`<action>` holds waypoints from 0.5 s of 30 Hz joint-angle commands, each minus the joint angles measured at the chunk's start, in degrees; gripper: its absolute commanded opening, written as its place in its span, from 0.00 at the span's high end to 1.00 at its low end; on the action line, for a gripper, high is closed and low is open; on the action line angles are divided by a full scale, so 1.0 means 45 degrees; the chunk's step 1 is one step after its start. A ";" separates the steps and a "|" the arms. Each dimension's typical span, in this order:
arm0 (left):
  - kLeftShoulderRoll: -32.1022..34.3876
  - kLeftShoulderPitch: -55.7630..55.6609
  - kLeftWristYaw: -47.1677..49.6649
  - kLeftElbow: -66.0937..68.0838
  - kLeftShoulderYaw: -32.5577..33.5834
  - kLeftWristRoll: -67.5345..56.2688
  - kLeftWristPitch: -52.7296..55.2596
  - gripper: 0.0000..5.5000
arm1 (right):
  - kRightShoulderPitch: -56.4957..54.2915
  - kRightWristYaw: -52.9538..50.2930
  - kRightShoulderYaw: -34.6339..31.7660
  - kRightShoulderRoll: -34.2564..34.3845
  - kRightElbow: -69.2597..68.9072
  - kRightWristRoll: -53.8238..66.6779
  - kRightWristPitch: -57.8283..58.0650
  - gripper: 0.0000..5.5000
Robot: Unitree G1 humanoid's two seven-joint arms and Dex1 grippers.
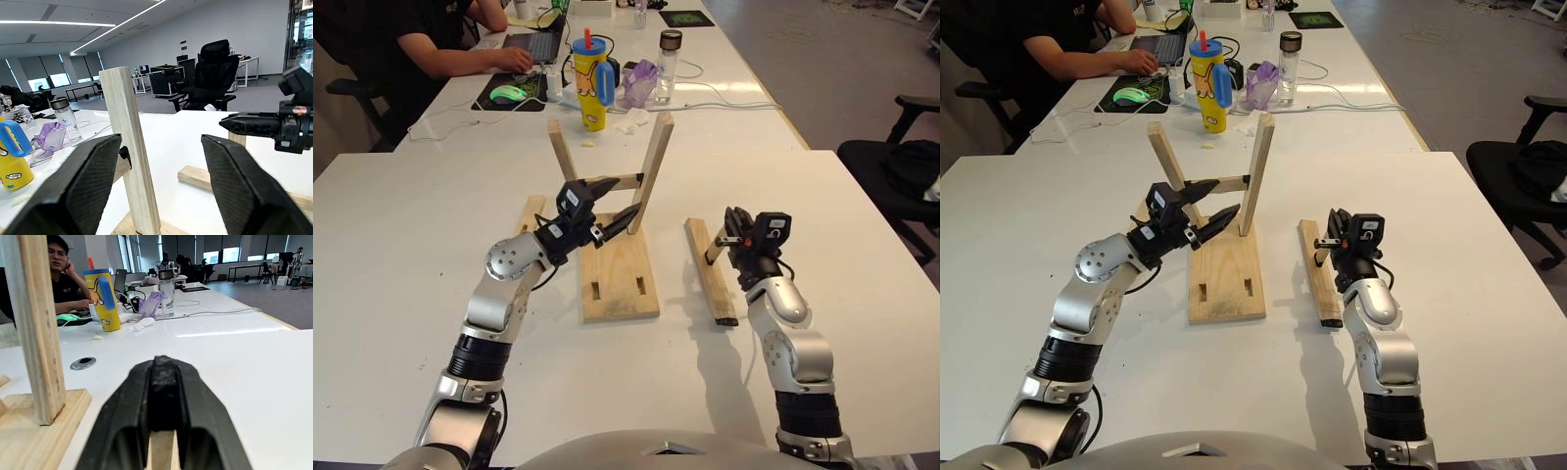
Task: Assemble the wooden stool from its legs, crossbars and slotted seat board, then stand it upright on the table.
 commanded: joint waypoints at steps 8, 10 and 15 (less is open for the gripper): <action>-0.0083 0.0031 0.0105 -0.0161 -0.0202 0.0252 -0.0054 0.45 | 0.1687 0.0485 0.0680 0.0080 0.2337 -0.1496 -0.1355 0.92; -0.0072 -0.0034 0.0118 -0.0081 -0.0154 0.0254 -0.0085 0.45 | 0.1709 0.0562 0.0555 0.0143 0.2402 -0.1465 -0.1724 0.92; -0.0086 -0.0089 0.0162 0.0144 -0.0050 0.0296 -0.0244 0.45 | 0.1516 0.0875 0.0289 0.0073 0.2148 -0.1446 -0.2635 0.92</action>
